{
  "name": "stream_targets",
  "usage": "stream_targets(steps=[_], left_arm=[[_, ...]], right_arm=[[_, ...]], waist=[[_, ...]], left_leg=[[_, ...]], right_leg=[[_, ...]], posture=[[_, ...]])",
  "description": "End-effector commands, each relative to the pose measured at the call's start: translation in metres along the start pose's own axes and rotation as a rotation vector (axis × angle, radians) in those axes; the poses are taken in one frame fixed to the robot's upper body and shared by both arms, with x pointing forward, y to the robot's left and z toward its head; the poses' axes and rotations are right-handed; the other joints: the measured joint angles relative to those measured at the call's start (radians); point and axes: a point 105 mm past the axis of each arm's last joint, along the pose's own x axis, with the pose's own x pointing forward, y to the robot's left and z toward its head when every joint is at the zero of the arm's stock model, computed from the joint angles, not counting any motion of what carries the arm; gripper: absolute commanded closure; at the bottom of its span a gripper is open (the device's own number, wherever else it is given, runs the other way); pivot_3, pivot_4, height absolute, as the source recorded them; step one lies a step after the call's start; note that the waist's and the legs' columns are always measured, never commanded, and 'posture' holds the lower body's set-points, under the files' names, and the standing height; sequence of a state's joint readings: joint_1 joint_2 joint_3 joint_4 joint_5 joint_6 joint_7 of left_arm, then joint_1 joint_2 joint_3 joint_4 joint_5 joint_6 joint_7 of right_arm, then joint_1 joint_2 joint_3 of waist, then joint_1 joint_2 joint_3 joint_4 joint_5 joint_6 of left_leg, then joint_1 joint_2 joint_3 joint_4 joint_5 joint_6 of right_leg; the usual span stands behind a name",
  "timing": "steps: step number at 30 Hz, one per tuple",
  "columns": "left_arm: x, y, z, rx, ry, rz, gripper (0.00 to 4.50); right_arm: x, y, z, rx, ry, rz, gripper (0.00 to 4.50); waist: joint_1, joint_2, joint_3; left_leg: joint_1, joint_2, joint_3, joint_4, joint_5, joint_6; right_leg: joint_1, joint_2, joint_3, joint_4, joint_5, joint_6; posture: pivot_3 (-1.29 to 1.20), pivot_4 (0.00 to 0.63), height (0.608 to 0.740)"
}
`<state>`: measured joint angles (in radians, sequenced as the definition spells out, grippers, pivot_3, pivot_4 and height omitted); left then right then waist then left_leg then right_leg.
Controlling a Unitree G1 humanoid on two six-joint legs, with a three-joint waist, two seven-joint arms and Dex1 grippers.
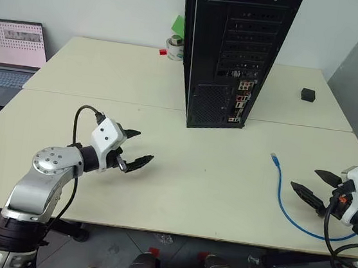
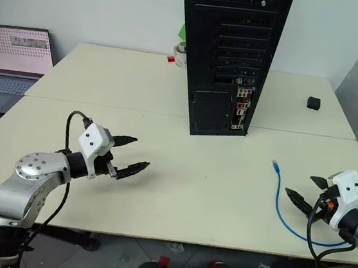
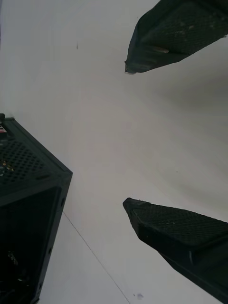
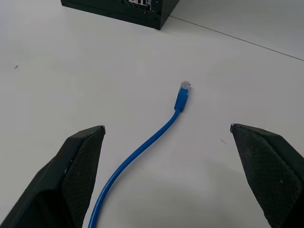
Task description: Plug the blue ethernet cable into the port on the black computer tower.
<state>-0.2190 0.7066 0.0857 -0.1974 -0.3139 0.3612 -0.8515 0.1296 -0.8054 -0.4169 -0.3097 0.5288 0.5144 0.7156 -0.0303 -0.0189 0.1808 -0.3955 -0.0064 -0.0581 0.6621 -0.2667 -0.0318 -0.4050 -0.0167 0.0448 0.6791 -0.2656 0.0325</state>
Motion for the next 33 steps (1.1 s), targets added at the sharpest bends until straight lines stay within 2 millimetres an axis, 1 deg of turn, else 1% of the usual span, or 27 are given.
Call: stream_targets(steps=[1,6,9,14,16,19,21,24,25,27,29,31,33], left_arm=[[-0.003,-0.004,0.018,0.041,-0.081,-0.020,0.03],[-0.001,-0.006,0.019,0.050,-0.089,-0.027,0.03],[0.000,-0.010,0.019,0.056,-0.083,-0.046,0.03],[0.005,-0.016,0.020,0.035,-0.069,-0.068,0.03],[0.009,-0.021,0.028,0.013,-0.088,-0.085,0.03],[0.016,-0.033,0.037,0.001,-0.107,-0.166,0.03],[0.020,-0.039,0.043,-0.020,-0.125,-0.208,0.03],[0.027,-0.041,0.053,-0.075,-0.175,-0.235,0.03],[0.030,-0.045,0.056,-0.078,-0.184,-0.262,0.03],[0.034,-0.051,0.057,-0.060,-0.177,-0.299,0.03],[0.037,-0.056,0.056,-0.041,-0.167,-0.327,0.03],[0.038,-0.058,0.055,-0.035,-0.166,-0.338,0.03],[0.039,-0.058,0.055,-0.033,-0.166,-0.339,0.03]], right_arm=[[-0.001,-0.001,0.012,-0.037,-0.041,-0.007,0.01],[-0.001,-0.001,0.014,-0.039,-0.045,-0.009,0.01],[-0.001,0.000,0.014,-0.038,-0.045,-0.008,0.01],[0.004,0.006,0.017,-0.029,-0.062,-0.002,0.01],[0.010,0.012,0.019,-0.023,-0.071,0.005,0.01],[0.024,0.018,0.014,0.007,-0.056,0.003,0.01],[0.033,0.018,0.013,0.036,-0.067,-0.015,0.01],[0.049,0.012,0.007,0.054,-0.069,-0.071,0.01],[0.057,0.006,0.003,0.060,-0.059,-0.121,0.01],[0.069,0.001,-0.003,0.064,-0.050,-0.169,0.01],[0.080,-0.004,-0.016,0.071,-0.014,-0.220,0.01],[0.085,-0.010,-0.027,0.080,0.025,-0.276,0.01],[0.089,-0.011,-0.032,0.087,0.046,-0.292,0.01]], waist=[[0.000,0.000,0.000],[0.000,0.000,0.000],[0.000,0.000,0.000],[0.000,0.000,0.000],[0.000,0.000,0.000],[0.000,0.000,0.000],[0.001,0.000,0.000],[0.000,0.000,0.000],[0.000,-0.001,0.000],[0.000,-0.001,0.000],[0.001,0.000,0.000],[-0.002,-0.001,0.000],[-0.001,-0.001,0.000]], left_leg=[[0.000,0.000,0.000,0.000,0.000,0.000],[0.000,0.000,0.000,0.000,0.000,0.000],[0.000,0.000,0.000,0.000,0.000,0.000],[0.000,0.000,0.000,0.000,0.000,0.000],[0.000,0.000,0.000,0.000,0.000,0.000],[0.000,0.000,0.000,0.000,0.000,0.000],[0.000,0.000,0.000,0.000,0.000,0.000],[0.000,0.000,0.000,0.000,0.000,0.000],[0.000,0.000,0.000,0.001,0.000,0.000],[0.000,0.000,0.000,0.001,0.000,0.000],[-0.001,-0.001,0.000,0.000,0.000,0.000],[-0.001,0.000,0.000,0.001,0.000,0.000],[0.000,0.000,0.001,0.001,0.000,0.000]], right_leg=[[0.000,0.000,0.000,0.000,0.000,0.000],[0.000,0.000,0.000,0.000,0.000,0.000],[0.000,0.000,0.000,0.000,0.000,0.000],[0.000,0.000,0.000,0.000,0.000,0.000],[0.000,0.000,0.000,0.000,0.000,0.000],[0.000,0.000,0.000,0.000,0.000,0.000],[0.000,0.000,0.000,0.000,0.000,0.000],[0.000,0.001,0.000,0.000,0.000,0.000],[0.000,0.001,0.000,0.000,0.000,0.000],[0.000,0.001,0.000,0.001,0.000,0.000],[-0.001,0.001,0.000,0.001,0.000,0.000],[-0.001,0.001,0.001,0.000,0.000,0.000],[-0.001,0.001,0.001,0.001,0.000,0.000]], posture=[[0.00,0.150,0.740],[0.00,0.150,0.740],[0.00,0.150,0.740],[0.00,0.150,0.740],[0.00,0.150,0.740],[0.00,0.150,0.740],[0.00,0.150,0.740],[0.00,0.150,0.740],[0.00,0.150,0.740],[0.00,0.150,0.740],[0.00,0.150,0.740],[0.00,0.150,0.740],[0.00,0.150,0.740]])
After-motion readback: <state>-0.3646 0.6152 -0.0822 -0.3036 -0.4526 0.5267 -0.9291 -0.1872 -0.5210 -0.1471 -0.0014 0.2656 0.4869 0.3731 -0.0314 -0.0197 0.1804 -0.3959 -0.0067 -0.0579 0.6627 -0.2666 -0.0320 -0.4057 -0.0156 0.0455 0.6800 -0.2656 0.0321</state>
